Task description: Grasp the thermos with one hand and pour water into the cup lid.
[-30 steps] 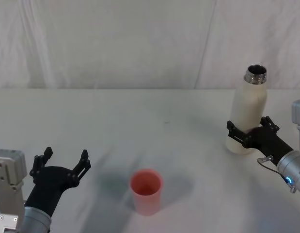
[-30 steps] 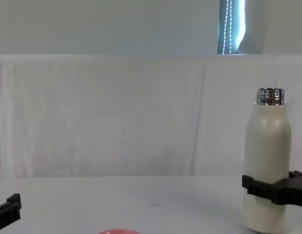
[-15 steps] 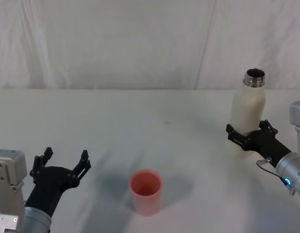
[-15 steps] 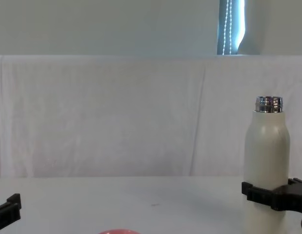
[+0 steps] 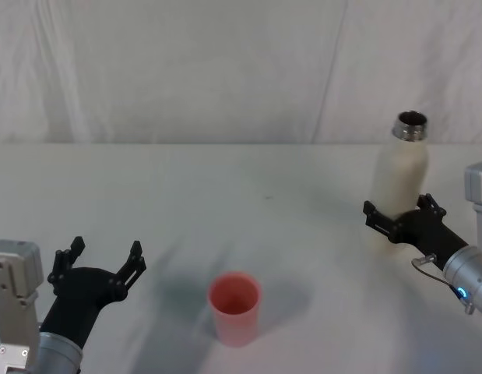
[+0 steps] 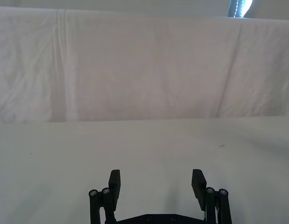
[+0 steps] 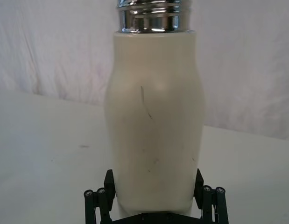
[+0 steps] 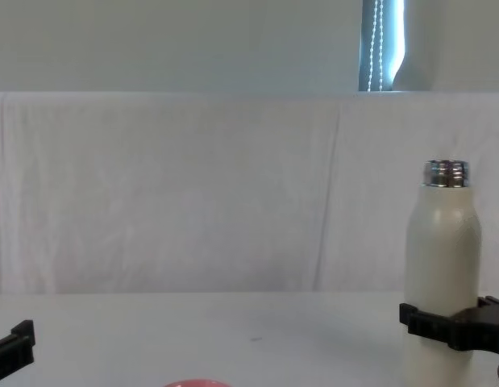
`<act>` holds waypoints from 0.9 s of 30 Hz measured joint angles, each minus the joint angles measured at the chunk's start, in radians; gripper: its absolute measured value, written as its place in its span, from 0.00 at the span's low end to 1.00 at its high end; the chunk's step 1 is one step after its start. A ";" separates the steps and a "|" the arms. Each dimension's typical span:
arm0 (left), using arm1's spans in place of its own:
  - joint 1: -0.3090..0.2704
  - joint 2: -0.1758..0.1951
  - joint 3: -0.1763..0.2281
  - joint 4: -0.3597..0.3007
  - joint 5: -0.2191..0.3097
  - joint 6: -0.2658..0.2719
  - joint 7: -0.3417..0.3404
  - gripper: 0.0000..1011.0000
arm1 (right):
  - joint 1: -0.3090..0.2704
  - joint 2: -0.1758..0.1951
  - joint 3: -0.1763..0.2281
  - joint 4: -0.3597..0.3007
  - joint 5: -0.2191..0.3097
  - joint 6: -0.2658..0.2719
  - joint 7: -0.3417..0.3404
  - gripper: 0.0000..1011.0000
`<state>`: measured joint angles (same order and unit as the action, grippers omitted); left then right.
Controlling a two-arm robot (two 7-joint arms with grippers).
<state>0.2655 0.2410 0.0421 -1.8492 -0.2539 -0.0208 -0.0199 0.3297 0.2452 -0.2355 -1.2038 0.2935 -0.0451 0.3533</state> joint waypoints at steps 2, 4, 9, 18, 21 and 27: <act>0.000 0.000 0.000 0.000 0.000 0.000 0.000 0.99 | 0.000 0.000 0.000 0.000 0.000 0.000 0.000 0.99; 0.000 0.000 0.000 0.000 0.000 0.000 0.000 0.99 | 0.000 0.000 0.000 0.000 0.000 0.000 0.000 0.99; 0.000 0.000 0.000 0.000 0.000 0.000 0.000 0.99 | -0.001 0.000 0.001 0.000 -0.001 0.000 0.000 0.99; 0.000 0.000 0.000 0.000 0.000 0.000 0.000 0.99 | -0.001 0.000 0.001 0.000 -0.001 0.000 0.000 0.99; 0.000 0.000 0.000 0.000 0.000 0.000 0.000 0.99 | -0.001 0.000 0.001 0.000 -0.001 0.000 0.000 0.99; 0.000 0.000 0.000 0.000 0.000 0.000 0.000 0.99 | -0.017 0.010 0.004 -0.032 0.002 0.004 0.000 0.99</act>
<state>0.2655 0.2410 0.0422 -1.8492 -0.2538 -0.0208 -0.0199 0.3125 0.2556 -0.2319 -1.2357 0.2956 -0.0409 0.3532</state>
